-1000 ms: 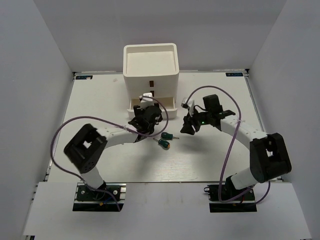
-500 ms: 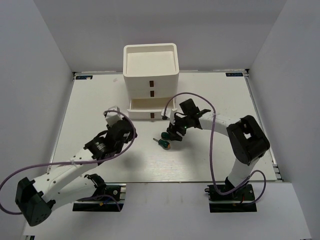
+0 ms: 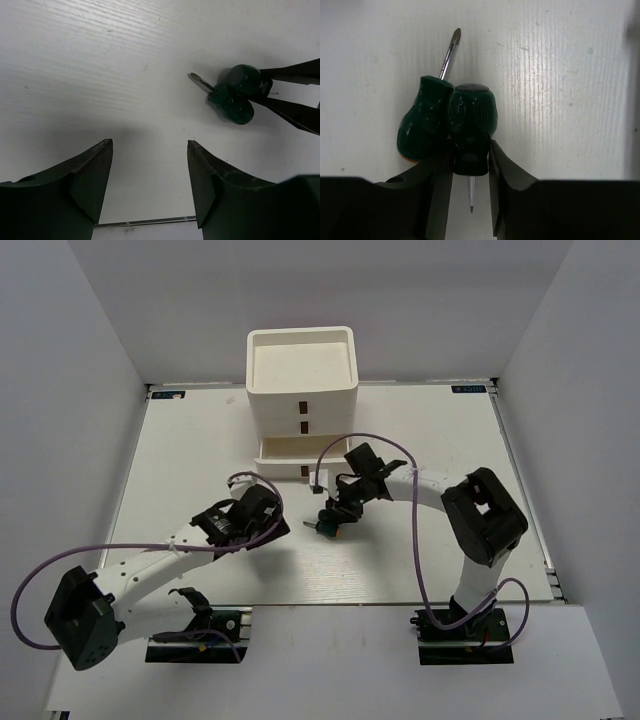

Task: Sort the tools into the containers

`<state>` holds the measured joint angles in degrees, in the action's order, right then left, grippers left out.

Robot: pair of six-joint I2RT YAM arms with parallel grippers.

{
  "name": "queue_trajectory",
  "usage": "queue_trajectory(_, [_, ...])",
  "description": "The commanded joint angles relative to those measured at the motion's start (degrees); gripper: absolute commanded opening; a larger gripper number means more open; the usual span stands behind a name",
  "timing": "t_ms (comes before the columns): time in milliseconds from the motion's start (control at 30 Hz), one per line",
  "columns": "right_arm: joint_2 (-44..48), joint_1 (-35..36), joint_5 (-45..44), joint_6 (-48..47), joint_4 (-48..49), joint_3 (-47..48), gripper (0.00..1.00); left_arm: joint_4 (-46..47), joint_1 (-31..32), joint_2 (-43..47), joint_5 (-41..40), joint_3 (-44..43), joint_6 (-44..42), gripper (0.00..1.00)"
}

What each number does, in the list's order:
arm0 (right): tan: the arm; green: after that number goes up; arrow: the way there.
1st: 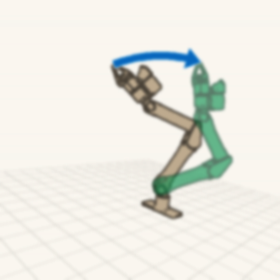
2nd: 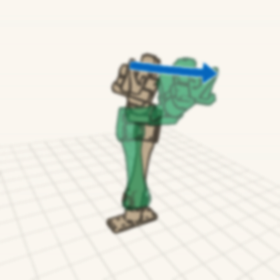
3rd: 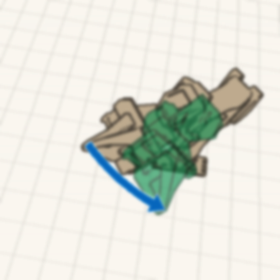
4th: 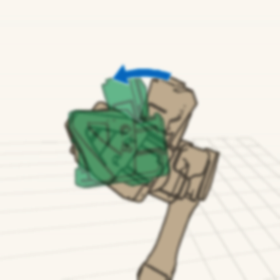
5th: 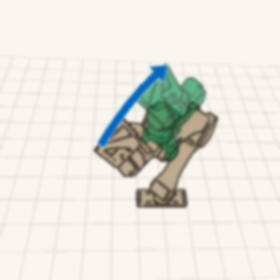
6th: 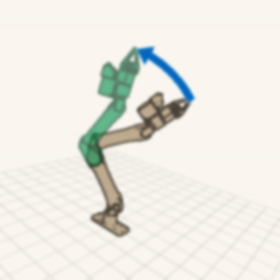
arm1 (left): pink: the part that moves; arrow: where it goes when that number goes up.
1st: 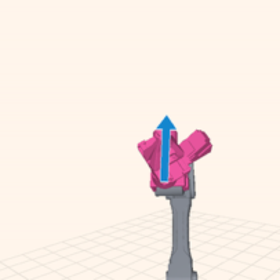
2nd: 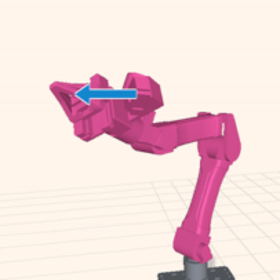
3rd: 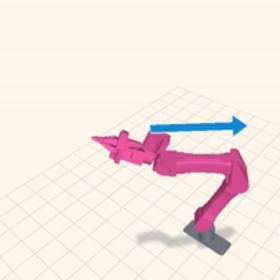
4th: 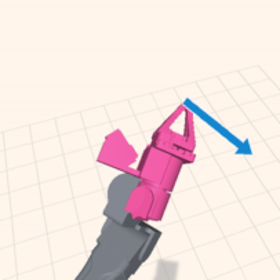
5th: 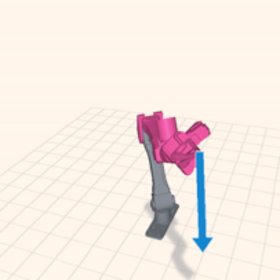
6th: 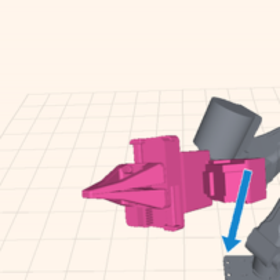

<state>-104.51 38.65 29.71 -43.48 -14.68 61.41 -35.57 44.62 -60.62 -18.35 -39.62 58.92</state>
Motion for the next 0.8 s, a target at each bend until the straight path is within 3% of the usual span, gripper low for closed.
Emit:
queue_trajectory(0, [5.71,-0.33,4.56,-0.73,-2.37,2.66,0.0,2.78,-0.32,-2.91,6.91,-2.74,4.27,0.71])
queue_trajectory(133, [11.95,-0.42,3.43,1.03,-2.46,7.23,0.0,3.32,-0.93,-8.52,9.37,-5.11,9.89,0.73])
queue_trajectory(267, [11.35,-0.68,-5.69,1.21,0.52,14.68,0.0,3.32,-0.94,-14.15,10.61,-9.5,14.11,0.73])
queue_trajectory(433, [4.94,-1.12,-14.14,-7.39,5.71,19.7,0.0,2.17,-0.94,-19.18,13.07,-13.2,20.08,0.74])
queue_trajectory(767, [-7.55,-2.35,-16.62,-14.52,3.61,30.35,0.0,0.85,-0.94,-23.23,17.03,-15.14,27.12,0.77])
